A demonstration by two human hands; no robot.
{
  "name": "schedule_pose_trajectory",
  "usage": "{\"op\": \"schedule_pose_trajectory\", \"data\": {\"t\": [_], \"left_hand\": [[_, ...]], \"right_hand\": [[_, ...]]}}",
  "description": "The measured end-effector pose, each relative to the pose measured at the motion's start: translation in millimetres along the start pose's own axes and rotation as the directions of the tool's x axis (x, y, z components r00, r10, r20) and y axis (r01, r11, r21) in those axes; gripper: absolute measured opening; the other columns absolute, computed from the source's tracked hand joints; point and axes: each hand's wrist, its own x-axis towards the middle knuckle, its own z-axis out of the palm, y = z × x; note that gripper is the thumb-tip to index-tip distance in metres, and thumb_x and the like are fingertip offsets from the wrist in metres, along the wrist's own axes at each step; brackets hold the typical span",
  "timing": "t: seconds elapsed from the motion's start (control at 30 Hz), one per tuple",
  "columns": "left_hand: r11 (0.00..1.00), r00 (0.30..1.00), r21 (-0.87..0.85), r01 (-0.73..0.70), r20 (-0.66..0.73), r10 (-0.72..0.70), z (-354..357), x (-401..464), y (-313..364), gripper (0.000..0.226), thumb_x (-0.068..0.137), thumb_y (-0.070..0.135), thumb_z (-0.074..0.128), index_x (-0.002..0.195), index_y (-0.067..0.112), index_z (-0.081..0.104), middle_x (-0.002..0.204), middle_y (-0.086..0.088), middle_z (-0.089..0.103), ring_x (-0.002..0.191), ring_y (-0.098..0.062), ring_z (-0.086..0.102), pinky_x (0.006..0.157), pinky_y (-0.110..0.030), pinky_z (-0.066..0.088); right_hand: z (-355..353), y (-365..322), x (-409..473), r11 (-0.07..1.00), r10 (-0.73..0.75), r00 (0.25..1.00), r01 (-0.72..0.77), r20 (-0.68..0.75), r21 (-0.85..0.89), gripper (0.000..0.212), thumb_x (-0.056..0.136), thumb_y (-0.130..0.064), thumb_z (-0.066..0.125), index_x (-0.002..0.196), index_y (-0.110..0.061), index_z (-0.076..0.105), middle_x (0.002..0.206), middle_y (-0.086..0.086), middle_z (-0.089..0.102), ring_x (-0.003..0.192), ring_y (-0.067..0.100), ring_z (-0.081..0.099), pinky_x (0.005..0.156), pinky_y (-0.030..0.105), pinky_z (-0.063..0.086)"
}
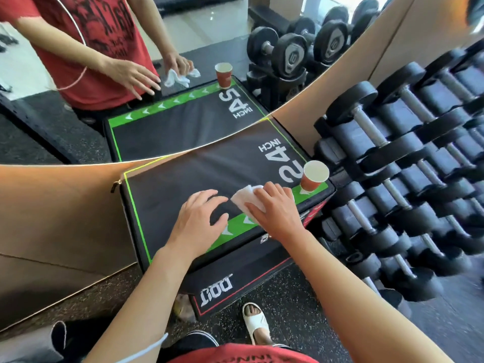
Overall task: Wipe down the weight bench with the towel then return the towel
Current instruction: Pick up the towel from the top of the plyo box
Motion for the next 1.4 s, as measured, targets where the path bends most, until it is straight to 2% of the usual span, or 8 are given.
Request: {"op": "schedule_pose_trajectory", "data": {"t": [0.2, 0.3, 0.53, 0.73, 0.87, 1.03, 1.23, 1.4], "left_hand": [[0.991, 0.991, -0.040, -0.124, 0.051, 0.126, -22, -9, -2, 0.056, 0.090, 0.054, 0.046, 0.133, 0.026, 0.068, 0.146, 0.002, 0.057, 0.140, -0.020, 0.043, 0.117, -0.048, 0.038], [0.977, 0.975, -0.037, -0.210, 0.068, 0.212, -32, -17, -5, 0.056, 0.089, 0.054, 0.046, 0.132, 0.026, 0.068, 0.145, 0.002, 0.057, 0.139, -0.020, 0.044, 0.117, -0.048, 0.038], [0.910, 0.902, -0.104, -0.401, 0.128, 0.412, -29, -41, 22, 0.057, 0.087, 0.053, 0.049, 0.128, 0.022, 0.071, 0.141, -0.001, 0.060, 0.135, -0.026, 0.050, 0.114, -0.051, 0.041], [0.822, 0.798, -0.202, -0.533, 0.204, 0.567, 1, -84, 75, 0.055, 0.087, 0.053, 0.051, 0.129, 0.022, 0.070, 0.140, -0.003, 0.060, 0.135, -0.027, 0.050, 0.114, -0.052, 0.041], [0.750, 0.702, -0.255, -0.611, 0.265, 0.661, 28, -115, 117, 0.053, 0.091, 0.049, 0.055, 0.133, 0.021, 0.068, 0.144, -0.002, 0.057, 0.139, -0.022, 0.045, 0.123, -0.039, 0.030], [0.671, 0.595, -0.298, -0.678, 0.313, 0.740, 61, -172, 174, 0.056, 0.090, 0.053, 0.052, 0.134, 0.022, 0.067, 0.144, -0.001, 0.057, 0.140, -0.021, 0.044, 0.117, -0.052, 0.039], [0.584, 0.480, -0.344, -0.735, 0.344, 0.807, 99, -267, 254, 0.049, 0.090, 0.045, 0.060, 0.132, 0.021, 0.069, 0.141, 0.001, 0.058, 0.137, -0.020, 0.046, 0.116, -0.050, 0.040], [0.536, 0.405, -0.334, -0.776, 0.387, 0.828, 134, -344, 305, 0.053, 0.089, 0.051, 0.055, 0.132, 0.022, 0.069, 0.141, -0.001, 0.060, 0.136, -0.022, 0.048, 0.116, -0.051, 0.040]], "right_hand": [[-30, -28, -24, 0.985, 0.134, 0.988, -0.141, -0.079, -0.095, 0.034, 0.096, -0.050, 0.062, 0.106, -0.017, 0.065, 0.096, 0.002, 0.054, 0.086, 0.031, 0.055, 0.078, 0.042, 0.040], [-46, -52, -45, 0.965, 0.222, 0.970, -0.233, -0.096, -0.123, 0.037, 0.096, -0.052, 0.059, 0.107, -0.017, 0.065, 0.098, 0.003, 0.056, 0.090, 0.032, 0.057, 0.081, 0.043, 0.040], [-89, -93, -128, 0.872, 0.418, 0.894, -0.444, -0.161, -0.207, 0.036, 0.096, -0.051, 0.065, 0.109, -0.018, 0.065, 0.101, 0.002, 0.057, 0.094, 0.031, 0.059, 0.082, 0.043, 0.041], [-138, -106, -213, 0.770, 0.545, 0.807, -0.589, -0.228, -0.245, 0.035, 0.097, -0.051, 0.063, 0.110, -0.019, 0.063, 0.099, 0.000, 0.055, 0.092, 0.028, 0.057, 0.084, 0.044, 0.041], [-171, -115, -278, 0.689, 0.624, 0.731, -0.682, -0.277, -0.245, 0.034, 0.098, -0.049, 0.062, 0.112, -0.019, 0.064, 0.101, -0.001, 0.057, 0.094, 0.025, 0.057, 0.085, 0.043, 0.039], [-208, -124, -366, 0.575, 0.703, 0.623, -0.782, -0.342, -0.243, 0.033, 0.098, -0.048, 0.064, 0.112, -0.017, 0.065, 0.104, 0.001, 0.060, 0.094, 0.026, 0.059, 0.086, 0.046, 0.043], [-249, -134, -494, 0.458, 0.764, 0.504, -0.863, -0.403, -0.212, 0.034, 0.097, -0.050, 0.062, 0.110, -0.018, 0.065, 0.100, 0.001, 0.060, 0.092, 0.026, 0.060, 0.083, 0.045, 0.042], [-283, -139, -597, 0.382, 0.780, 0.420, -0.907, -0.464, -0.179, 0.037, 0.096, -0.052, 0.056, 0.109, -0.018, 0.066, 0.097, 0.001, 0.058, 0.090, 0.027, 0.059, 0.080, 0.042, 0.039]]}}
